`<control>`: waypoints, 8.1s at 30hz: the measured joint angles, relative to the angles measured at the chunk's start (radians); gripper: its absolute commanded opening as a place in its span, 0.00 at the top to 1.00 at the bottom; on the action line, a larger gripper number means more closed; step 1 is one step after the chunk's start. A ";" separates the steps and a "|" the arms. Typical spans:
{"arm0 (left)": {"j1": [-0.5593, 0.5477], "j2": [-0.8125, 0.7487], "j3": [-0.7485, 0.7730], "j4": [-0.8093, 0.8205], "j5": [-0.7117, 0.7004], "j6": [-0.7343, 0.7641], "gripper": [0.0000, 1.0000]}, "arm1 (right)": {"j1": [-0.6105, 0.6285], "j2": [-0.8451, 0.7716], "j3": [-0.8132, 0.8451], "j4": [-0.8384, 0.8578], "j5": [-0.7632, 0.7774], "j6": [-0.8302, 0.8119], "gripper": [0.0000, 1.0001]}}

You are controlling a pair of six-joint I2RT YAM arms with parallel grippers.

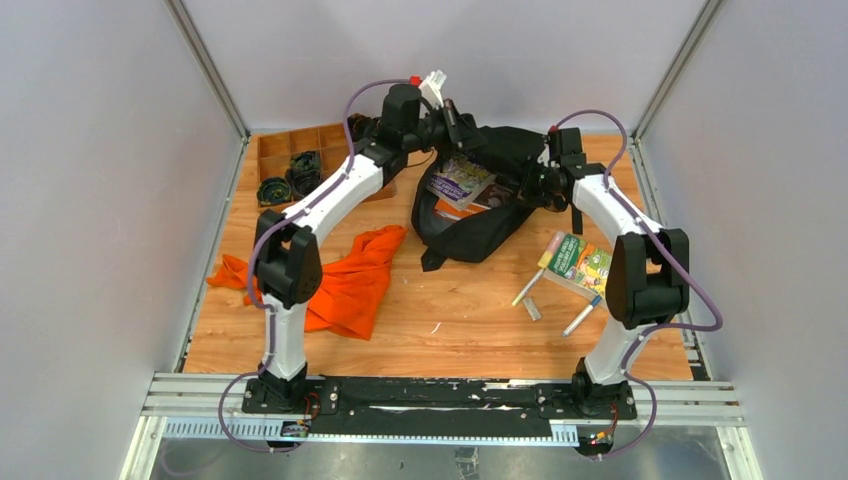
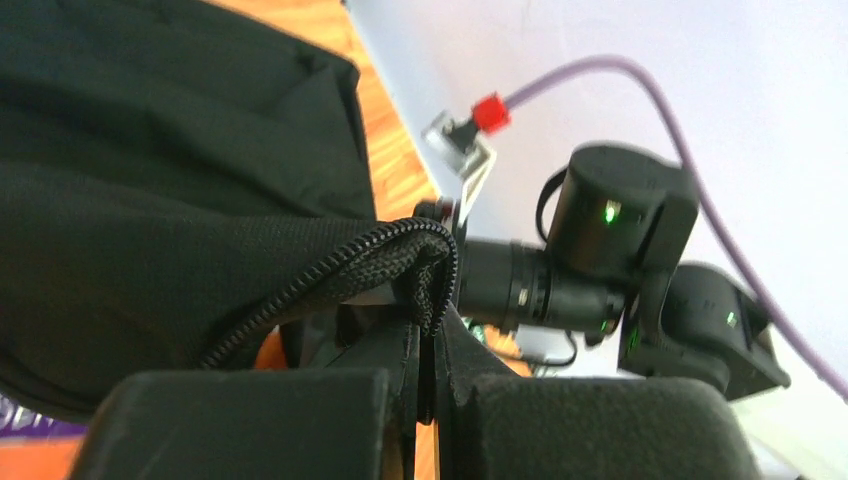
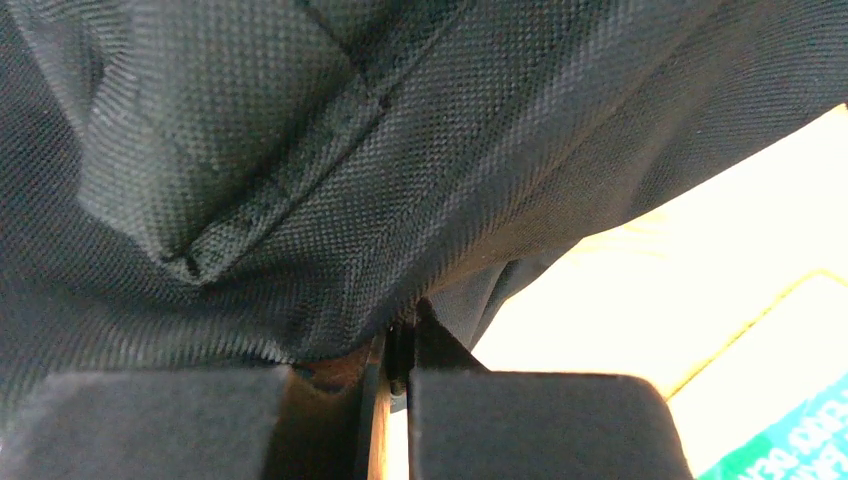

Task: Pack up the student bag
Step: Adjust the student bag at the center of the board, then adjust the stationery at the center of the board, then pick up the book from the center of the board.

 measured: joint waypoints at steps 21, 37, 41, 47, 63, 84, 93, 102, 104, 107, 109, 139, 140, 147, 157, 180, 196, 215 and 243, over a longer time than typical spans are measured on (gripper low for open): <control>-0.113 -0.179 -0.325 -0.055 -0.070 0.225 1.00 | -0.025 -0.576 -0.210 -0.254 0.207 -0.181 0.22; -0.164 -0.362 -0.368 -0.344 -0.565 0.501 0.18 | -0.557 -0.739 -0.547 -0.333 0.245 -0.071 0.25; -0.153 -0.546 -0.456 -0.336 -0.646 0.525 0.16 | -0.561 -0.661 -0.571 -0.314 0.183 -0.036 0.32; -0.153 -0.700 -0.661 -0.315 -0.672 0.501 0.16 | -0.554 -0.636 -0.654 -0.226 0.080 0.037 0.42; -0.154 -0.841 -0.930 -0.348 -0.660 0.437 0.16 | -0.542 -0.599 -0.789 -0.142 0.101 0.011 0.51; -0.154 -0.849 -0.945 -0.334 -0.606 0.414 0.15 | -0.280 -0.509 -0.813 -0.020 0.003 0.016 0.48; -0.154 -0.847 -0.948 -0.315 -0.598 0.410 0.14 | -0.208 -0.573 -0.768 -0.089 0.151 0.042 0.26; -0.154 -0.828 -0.959 -0.292 -0.562 0.384 0.11 | -0.470 -0.662 -0.793 0.007 0.053 0.241 0.14; -0.154 -0.828 -0.959 -0.288 -0.560 0.385 0.10 | -0.488 -0.665 -0.831 0.058 0.016 0.304 0.13; -0.154 -0.828 -0.959 -0.288 -0.563 0.386 0.09 | -0.492 -0.662 -0.877 0.113 -0.033 0.398 0.13; -0.154 -0.828 -0.959 -0.289 -0.567 0.387 0.09 | -0.494 -0.664 -0.888 0.136 -0.042 0.459 0.14; -0.154 -0.824 -1.007 -0.214 -0.437 0.377 0.09 | -0.705 -0.713 -1.004 0.202 0.093 0.728 1.00; -0.154 -0.824 -1.007 -0.214 -0.432 0.378 0.09 | -0.718 -0.710 -0.998 0.195 0.089 0.712 1.00; -0.154 -0.824 -0.996 -0.217 -0.423 0.389 0.08 | -0.748 -0.737 -0.920 0.093 0.074 0.584 1.00; -0.154 -0.829 -0.834 -0.334 -0.405 0.423 0.00 | -0.751 -0.857 -0.675 -0.030 0.055 0.428 1.00; -0.109 -0.797 -0.559 -0.502 -0.261 0.504 0.00 | -0.228 -0.578 -0.365 0.089 -0.499 0.081 1.00; 0.035 -0.711 -0.825 -0.256 0.119 0.289 0.00 | 0.042 -0.512 -0.357 0.180 -0.776 -0.062 1.00; 0.074 -0.690 -0.976 0.115 0.209 -0.033 1.00 | 0.132 -0.665 -0.597 0.284 -0.542 0.106 0.29; 0.073 -0.520 -0.834 0.807 -0.072 -0.526 1.00 | 0.309 -0.687 -0.861 1.283 -0.158 0.707 0.11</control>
